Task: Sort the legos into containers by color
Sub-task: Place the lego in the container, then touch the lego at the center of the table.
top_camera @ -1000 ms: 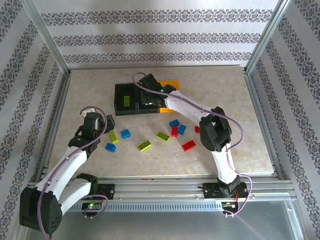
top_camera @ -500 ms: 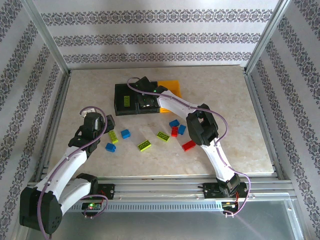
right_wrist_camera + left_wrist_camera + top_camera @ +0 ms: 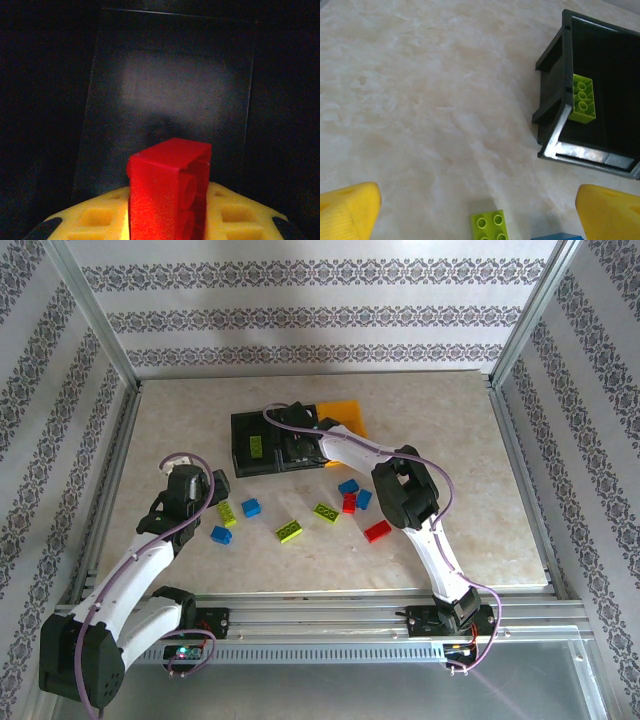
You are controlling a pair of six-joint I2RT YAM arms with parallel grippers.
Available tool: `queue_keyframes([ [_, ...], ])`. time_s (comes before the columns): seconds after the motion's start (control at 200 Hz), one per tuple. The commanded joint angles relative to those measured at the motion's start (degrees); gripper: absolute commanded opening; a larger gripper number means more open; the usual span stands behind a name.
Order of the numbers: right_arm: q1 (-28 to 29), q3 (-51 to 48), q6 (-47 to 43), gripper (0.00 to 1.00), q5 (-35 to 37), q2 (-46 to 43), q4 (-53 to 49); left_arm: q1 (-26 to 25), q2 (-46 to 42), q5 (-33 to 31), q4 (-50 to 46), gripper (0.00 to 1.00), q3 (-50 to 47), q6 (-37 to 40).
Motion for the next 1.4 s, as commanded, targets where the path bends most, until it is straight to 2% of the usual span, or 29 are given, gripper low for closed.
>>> queue_keyframes([
  [0.0, -0.32, -1.98, 2.38, 0.25, 1.69, -3.85, -0.26, 1.10, -1.05, -0.19, -0.94, 1.00, 0.20, -0.23],
  [0.11, -0.29, -4.37, 4.44, 0.26, 2.13, -5.48, -0.13, 1.09, -0.99, -0.30, -1.02, 1.00, 0.15, -0.23],
  [0.275, -0.03, -6.45, 5.45, 0.39, 1.90, -7.05, 0.25, 1.07, -0.89, -0.28, -0.68, 1.00, 0.09, -0.23],
  [0.375, 0.10, -5.71, 5.14, 0.44, 0.97, -7.57, -0.30, 1.08, -0.63, -0.20, -0.50, 1.00, 0.28, -0.24],
  [0.61, 0.48, -5.19, 4.90, 0.49, 0.30, -12.14, -1.18, 1.11, -0.21, -0.13, -0.58, 1.00, 0.90, 0.03],
  [0.774, 0.48, -8.66, 6.16, 0.54, 0.94, -17.65, -1.01, 1.08, -0.25, -0.07, -0.58, 1.00, 1.08, 0.26],
  [0.944, 0.18, -17.28, 9.64, 0.59, 2.96, -24.95, -0.40, 1.16, -0.18, -0.52, -0.93, 1.00, 1.07, 0.29],
  [1.229, -1.65, -38.69, 18.98, 0.71, 7.80, -40.36, -0.56, 1.25, -0.19, -0.80, -0.94, 1.00, 0.82, 0.51],
  [1.399, -3.55, -50.69, 25.79, 0.74, 8.60, -48.66, -0.92, 1.34, -0.03, 0.06, -0.08, 1.00, 0.55, 0.52],
])
